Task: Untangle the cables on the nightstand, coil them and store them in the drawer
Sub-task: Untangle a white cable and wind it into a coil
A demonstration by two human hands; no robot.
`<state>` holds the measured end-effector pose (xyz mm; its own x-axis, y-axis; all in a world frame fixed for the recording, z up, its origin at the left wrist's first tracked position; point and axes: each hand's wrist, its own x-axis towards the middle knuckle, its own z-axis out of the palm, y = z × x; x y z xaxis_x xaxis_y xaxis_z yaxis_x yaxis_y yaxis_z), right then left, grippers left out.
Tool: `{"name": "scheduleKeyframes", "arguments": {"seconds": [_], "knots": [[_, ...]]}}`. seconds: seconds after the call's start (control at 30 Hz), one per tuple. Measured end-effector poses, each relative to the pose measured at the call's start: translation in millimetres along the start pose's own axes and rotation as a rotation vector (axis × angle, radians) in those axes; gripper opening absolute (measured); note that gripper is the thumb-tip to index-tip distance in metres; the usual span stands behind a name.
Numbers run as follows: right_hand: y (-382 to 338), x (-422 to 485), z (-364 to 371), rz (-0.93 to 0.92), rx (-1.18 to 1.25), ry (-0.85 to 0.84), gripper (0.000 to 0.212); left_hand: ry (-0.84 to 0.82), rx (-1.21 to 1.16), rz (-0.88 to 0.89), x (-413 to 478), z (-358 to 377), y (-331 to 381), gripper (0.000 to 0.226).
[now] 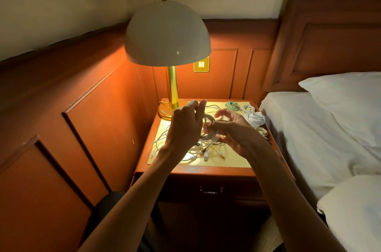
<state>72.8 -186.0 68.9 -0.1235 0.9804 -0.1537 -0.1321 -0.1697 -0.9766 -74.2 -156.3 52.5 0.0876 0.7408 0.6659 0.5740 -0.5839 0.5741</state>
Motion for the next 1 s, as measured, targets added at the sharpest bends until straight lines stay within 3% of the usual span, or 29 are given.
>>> {"name": "scheduleKeyframes", "arguments": {"seconds": [0.1, 0.33, 0.43, 0.5, 0.57, 0.63, 0.77, 0.87, 1.0], "knots": [[3.0, 0.1, 3.4, -0.121, -0.129, 0.0, 0.046, -0.078, -0.023, -0.052, 2.2, -2.7, -6.9, 0.046], [15.6, -2.3, 5.3, -0.798, -0.848, 0.203, 0.056, -0.248, -0.225, -0.31, -2.3, -8.4, -8.6, 0.05], [21.1, -0.4, 1.9, -1.169, -1.015, 0.223, 0.031, -0.298, -0.205, -0.405, -0.8, -9.0, -10.5, 0.041], [23.5, -0.8, 2.7, -1.252, -0.908, 0.248, 0.017, -0.29, -0.212, -0.362, -2.1, -8.6, -7.6, 0.043], [22.1, -2.7, 6.3, -1.134, -0.663, 0.301, 0.012, -0.22, -0.268, -0.287, -2.0, -9.5, -0.7, 0.049], [20.3, -6.8, 15.2, -0.895, -0.392, 0.345, 0.008, -0.116, -0.156, -0.198, -0.4, -8.1, 2.2, 0.046], [14.3, -11.8, 24.2, -0.439, 0.185, 0.255, 0.011, 0.025, -0.06, -0.064, 2.3, -4.9, 0.8, 0.043], [2.2, -13.7, 15.5, -0.272, 0.247, 0.197, 0.011, 0.014, -0.031, -0.087, 4.5, -7.0, -0.4, 0.045], [-2.6, -16.0, -7.6, -0.313, 0.05, 0.142, 0.017, -0.081, -0.093, -0.227, 7.5, -15.8, 2.9, 0.05]]}}
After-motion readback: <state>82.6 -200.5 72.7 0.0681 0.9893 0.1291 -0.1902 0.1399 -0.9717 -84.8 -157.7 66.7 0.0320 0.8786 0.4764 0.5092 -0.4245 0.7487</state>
